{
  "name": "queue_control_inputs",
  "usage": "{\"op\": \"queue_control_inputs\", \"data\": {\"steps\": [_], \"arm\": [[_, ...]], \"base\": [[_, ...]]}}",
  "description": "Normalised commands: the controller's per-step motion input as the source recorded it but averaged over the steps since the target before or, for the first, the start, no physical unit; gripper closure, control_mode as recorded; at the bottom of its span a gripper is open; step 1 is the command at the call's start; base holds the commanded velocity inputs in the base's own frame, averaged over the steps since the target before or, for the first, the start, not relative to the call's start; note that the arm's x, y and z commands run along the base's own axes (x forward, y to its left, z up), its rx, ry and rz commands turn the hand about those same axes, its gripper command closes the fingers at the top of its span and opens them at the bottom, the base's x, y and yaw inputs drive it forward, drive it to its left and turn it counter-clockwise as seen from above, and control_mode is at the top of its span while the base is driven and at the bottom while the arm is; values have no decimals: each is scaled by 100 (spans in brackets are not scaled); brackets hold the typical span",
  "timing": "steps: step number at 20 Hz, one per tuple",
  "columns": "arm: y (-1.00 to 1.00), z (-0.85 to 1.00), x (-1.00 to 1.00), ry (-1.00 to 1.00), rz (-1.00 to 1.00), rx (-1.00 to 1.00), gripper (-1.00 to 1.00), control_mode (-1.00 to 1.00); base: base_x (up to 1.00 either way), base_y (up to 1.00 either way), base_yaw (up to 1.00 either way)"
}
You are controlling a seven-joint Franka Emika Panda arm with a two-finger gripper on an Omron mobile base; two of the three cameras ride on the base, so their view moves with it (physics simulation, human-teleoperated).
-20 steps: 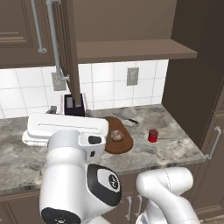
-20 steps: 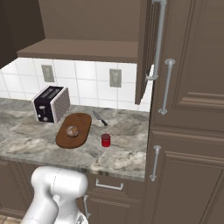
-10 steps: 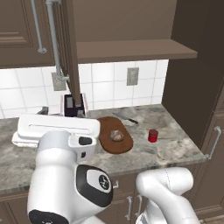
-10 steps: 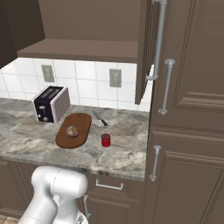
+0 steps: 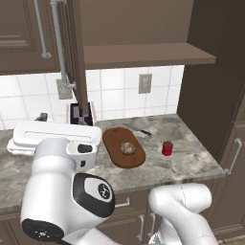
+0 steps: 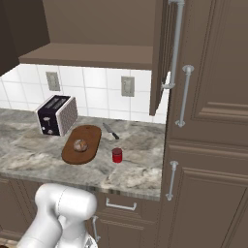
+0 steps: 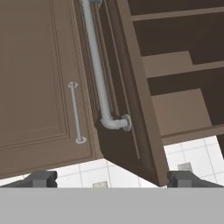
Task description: Pick the bread, place it on the cutting board, pick the jam, place it on the counter, and close the cabinet.
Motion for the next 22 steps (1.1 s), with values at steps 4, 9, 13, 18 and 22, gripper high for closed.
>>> {"op": "queue_control_inputs", "data": {"steps": [4, 9, 13, 18, 22], "arm": [[7, 0, 27, 0, 0, 0, -100, -100], [14, 0, 22, 0, -1, 0, -100, -100], [16, 0, 8, 0, -4, 0, -100, -100], [19, 0, 0, 0, -8, 0, -100, -100], [20, 1, 0, 0, -11, 0, -100, -100]], "base": [[0, 0, 0], [0, 0, 0], [0, 0, 0], [0, 0, 0], [0, 0, 0]]}}
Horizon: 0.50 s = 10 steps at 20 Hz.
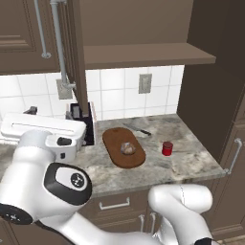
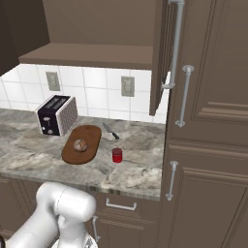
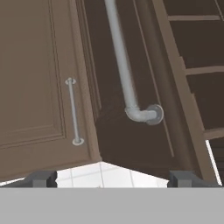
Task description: Pick the bread, place it on the cutting board, pick the jam, place it on the counter, and close the cabinet.
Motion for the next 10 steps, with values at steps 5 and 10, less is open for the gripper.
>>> {"op": "queue_control_inputs", "data": {"steps": [5, 10], "arm": [[14, 5, 0, 0, -13, 0, -100, -100], [6, 13, 2, 0, -15, 0, -100, -100]], "base": [[0, 0, 0], [0, 0, 0]]}}
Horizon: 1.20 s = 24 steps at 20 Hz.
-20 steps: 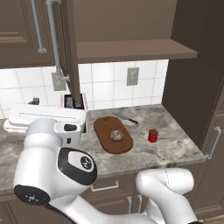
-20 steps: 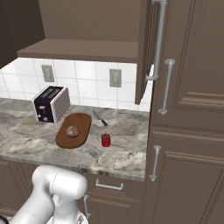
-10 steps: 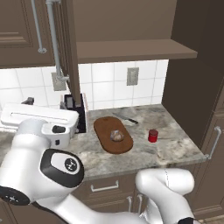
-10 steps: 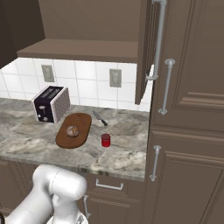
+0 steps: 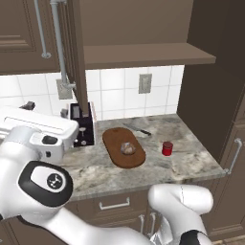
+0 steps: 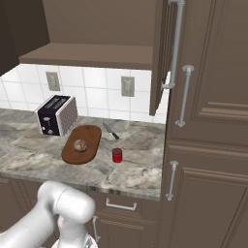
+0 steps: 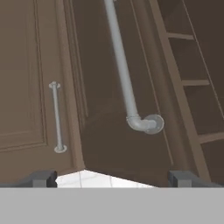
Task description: Pick the bread, place it on the cutting board, pick the jam, place it on the counter, and close the cabinet.
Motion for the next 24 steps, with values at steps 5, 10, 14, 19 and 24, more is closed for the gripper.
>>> {"op": "queue_control_inputs", "data": {"steps": [5, 10, 14, 19, 24], "arm": [[1, 14, 8, 0, -15, 0, -100, -100], [2, 8, 10, 0, -14, 0, -100, -100], [5, 7, 6, 0, -12, 0, -100, -100], [1, 6, 2, 0, -11, 0, -100, -100], [0, 0, 0, -1, -9, 0, -100, -100]], "base": [[0, 0, 0], [0, 0, 0], [0, 0, 0], [0, 0, 0], [0, 0, 0]]}}
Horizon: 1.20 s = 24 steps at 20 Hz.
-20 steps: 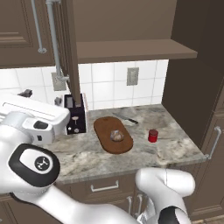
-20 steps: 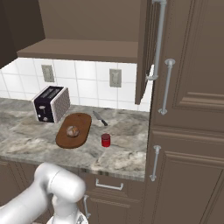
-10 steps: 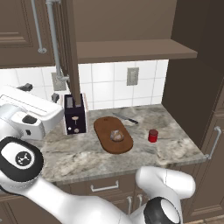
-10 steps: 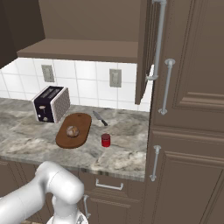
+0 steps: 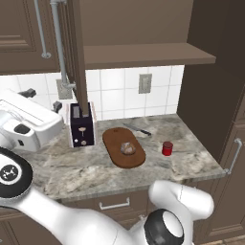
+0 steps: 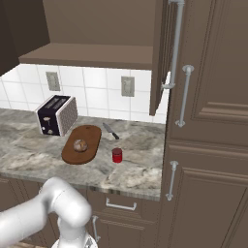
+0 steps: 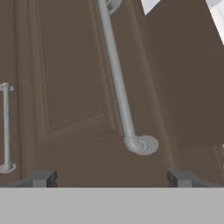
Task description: Pick the bread, place it on the cutting board, pick the jam, place it on the counter, and close the cabinet.
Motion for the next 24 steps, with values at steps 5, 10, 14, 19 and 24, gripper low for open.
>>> {"op": "queue_control_inputs", "data": {"steps": [5, 10, 14, 19, 24], "arm": [[0, 0, 0, -1, -9, 0, -100, -100], [0, 0, 0, 0, -11, 0, -100, -100], [0, 6, 5, -1, -11, 0, -100, -100], [0, 8, 8, 0, -11, 0, -100, -100], [-1, 3, 1, 0, -8, 0, -100, -100]], "base": [[0, 0, 0], [0, 0, 0], [0, 0, 0], [0, 0, 0], [0, 0, 0]]}}
